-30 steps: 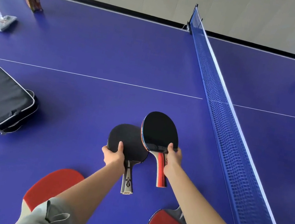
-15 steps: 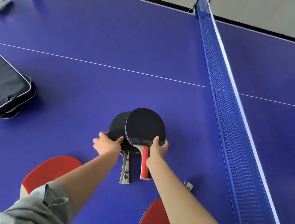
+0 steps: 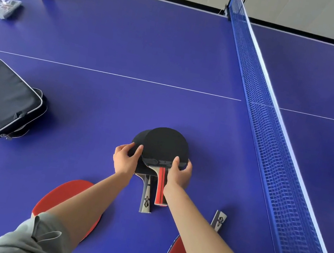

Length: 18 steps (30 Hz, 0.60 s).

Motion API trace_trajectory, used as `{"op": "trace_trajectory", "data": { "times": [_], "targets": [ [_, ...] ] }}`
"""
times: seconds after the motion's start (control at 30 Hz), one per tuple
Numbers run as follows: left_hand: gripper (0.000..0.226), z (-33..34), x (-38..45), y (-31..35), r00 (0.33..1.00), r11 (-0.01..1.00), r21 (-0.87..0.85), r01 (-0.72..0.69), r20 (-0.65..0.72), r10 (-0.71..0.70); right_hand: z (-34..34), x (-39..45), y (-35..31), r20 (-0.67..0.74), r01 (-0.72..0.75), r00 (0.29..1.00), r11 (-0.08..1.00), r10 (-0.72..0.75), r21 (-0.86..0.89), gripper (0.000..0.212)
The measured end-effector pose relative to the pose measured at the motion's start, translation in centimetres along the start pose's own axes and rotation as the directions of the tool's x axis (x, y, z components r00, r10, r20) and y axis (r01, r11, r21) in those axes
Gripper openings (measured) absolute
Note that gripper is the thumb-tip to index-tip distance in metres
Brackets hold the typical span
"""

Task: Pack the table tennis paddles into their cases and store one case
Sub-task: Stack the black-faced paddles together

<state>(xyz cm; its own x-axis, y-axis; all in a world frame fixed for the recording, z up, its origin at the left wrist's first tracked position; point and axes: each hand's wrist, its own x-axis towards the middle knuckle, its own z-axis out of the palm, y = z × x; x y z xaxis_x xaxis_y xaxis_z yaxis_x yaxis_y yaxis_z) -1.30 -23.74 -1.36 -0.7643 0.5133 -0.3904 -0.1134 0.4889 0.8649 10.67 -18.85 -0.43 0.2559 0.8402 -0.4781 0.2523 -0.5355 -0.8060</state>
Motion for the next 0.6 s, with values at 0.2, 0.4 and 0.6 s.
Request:
{"op": "trace_trajectory", "data": {
  "times": [0.2,0.4,0.6],
  "targets": [
    [0.032,0.0,0.4,-0.6,0.999,0.999,-0.032,0.011,-0.036,-0.012,1.2,-1.6,0.5,0.07,0.05,0.996,0.998,-0.051,0.025,0.04],
    [0.031,-0.3,0.3,-1.0,0.999,0.999,0.03,-0.024,-0.023,0.025,0.6,-1.4,0.9,0.096,0.214,0.975,0.968,-0.203,-0.131,0.042],
    [0.029,-0.4,0.1,-0.6,0.999,0.999,0.029,-0.019,-0.042,0.02,0.1,-0.3,0.3,0.132,0.208,0.975,0.933,-0.176,-0.295,0.049]
  ]
}}
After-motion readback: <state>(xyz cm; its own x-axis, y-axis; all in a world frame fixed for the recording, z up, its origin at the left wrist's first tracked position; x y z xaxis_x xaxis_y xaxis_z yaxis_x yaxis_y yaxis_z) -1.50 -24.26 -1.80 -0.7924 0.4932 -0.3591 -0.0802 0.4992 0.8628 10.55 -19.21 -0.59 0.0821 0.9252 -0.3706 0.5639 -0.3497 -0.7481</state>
